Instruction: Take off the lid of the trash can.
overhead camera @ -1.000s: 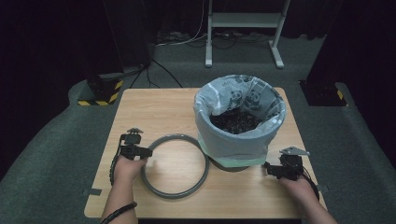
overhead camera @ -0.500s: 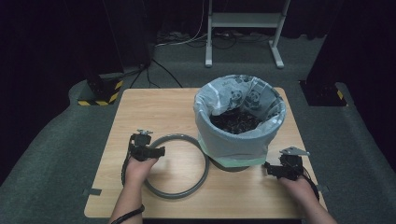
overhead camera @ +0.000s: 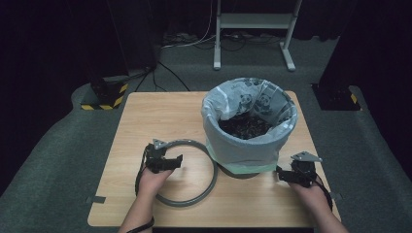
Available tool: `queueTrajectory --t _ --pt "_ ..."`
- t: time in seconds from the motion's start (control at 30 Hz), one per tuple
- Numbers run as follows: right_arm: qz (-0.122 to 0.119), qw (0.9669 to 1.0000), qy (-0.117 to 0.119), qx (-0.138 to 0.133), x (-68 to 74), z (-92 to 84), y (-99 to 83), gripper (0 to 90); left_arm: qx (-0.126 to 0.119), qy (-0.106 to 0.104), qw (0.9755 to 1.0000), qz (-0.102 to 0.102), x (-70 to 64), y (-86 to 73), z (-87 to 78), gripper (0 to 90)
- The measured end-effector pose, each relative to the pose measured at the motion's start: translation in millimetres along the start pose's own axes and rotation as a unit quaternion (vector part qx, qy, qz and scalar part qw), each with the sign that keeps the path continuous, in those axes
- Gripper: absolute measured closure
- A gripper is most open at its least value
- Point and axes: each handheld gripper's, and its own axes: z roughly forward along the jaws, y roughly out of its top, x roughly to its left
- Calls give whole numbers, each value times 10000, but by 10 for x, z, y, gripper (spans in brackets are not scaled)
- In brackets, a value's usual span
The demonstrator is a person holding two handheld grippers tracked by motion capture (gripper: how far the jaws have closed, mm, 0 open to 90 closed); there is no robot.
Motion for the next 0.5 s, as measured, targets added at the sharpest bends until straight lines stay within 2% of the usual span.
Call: queueTrajectory --t 0.1,0.13,0.27,0.3,0.33,0.37,0.4,0.5 --pt "82 9998 -44 -171 -5 -13 7 143 53 -89 9999 37 -27 -13 25 149" --pt "123 9997 -55 -226 0 -26 18 143 -58 -172 9998 127 -58 1 14 148" --pt "52 9991 -95 -418 12 -76 48 143 -230 -215 9992 227 -86 35 -26 146" --pt "81 9988 -122 -474 13 -95 62 141 -286 -238 9990 237 -94 46 -42 146" --pt "225 9978 -111 -616 13 -140 90 136 -377 -295 9986 226 -99 62 -69 146" --pt "225 9978 -111 -616 13 -140 90 136 -377 -295 9986 226 -99 62 -69 146" --pt "191 9968 -105 -770 28 -188 115 137 -448 -324 9982 211 -103 73 -94 146" --pt "89 9957 -118 -910 45 -259 141 137 -515 -382 9976 270 -123 82 -100 144"
